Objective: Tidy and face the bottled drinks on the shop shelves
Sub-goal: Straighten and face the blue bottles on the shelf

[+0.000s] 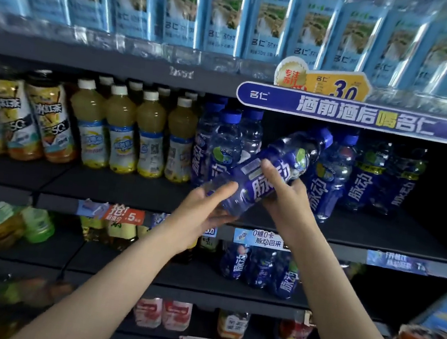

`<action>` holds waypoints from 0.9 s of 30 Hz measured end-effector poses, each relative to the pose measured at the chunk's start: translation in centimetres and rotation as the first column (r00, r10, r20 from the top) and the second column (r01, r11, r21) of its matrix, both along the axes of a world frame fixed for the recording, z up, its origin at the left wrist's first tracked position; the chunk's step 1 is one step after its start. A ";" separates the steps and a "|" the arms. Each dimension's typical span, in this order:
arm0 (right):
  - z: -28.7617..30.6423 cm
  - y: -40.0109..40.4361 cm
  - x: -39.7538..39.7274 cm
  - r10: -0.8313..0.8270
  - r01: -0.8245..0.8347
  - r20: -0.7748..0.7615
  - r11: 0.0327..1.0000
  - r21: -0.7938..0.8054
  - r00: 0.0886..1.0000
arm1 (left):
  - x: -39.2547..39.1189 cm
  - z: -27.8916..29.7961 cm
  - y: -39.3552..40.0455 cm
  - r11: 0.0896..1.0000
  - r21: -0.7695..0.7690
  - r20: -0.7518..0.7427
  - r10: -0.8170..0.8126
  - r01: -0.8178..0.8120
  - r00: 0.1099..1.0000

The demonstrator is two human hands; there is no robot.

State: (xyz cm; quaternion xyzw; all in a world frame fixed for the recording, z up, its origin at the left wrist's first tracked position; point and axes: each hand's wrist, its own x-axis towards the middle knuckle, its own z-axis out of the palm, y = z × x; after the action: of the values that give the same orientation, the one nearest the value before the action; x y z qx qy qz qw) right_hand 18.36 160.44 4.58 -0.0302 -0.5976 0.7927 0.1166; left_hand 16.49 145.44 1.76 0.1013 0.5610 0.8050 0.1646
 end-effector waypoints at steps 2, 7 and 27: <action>0.4 -0.1 0.3 -0.017 0.019 0.093 0.999 -0.026 0.996 | 0.4 0.9 -0.8 0.979 -0.096 -0.217 0.154 -0.179 0.964; 0.4 -1.3 1.5 0.146 -0.094 0.122 0.930 -0.355 0.982 | 1.5 3.2 -2.5 0.790 -0.293 -0.844 0.050 -0.539 0.533; 1.5 -0.7 4.3 -0.169 0.170 -0.018 0.977 0.130 0.985 | 2.8 2.8 -2.2 0.683 -0.651 -0.601 -0.195 -0.333 0.775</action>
State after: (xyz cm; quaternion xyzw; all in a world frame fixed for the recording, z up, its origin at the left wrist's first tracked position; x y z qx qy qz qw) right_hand 22.66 159.72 6.05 -0.0706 -0.6433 0.7390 0.1875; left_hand 19.32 143.27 4.59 0.2667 0.8574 0.4385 -0.0386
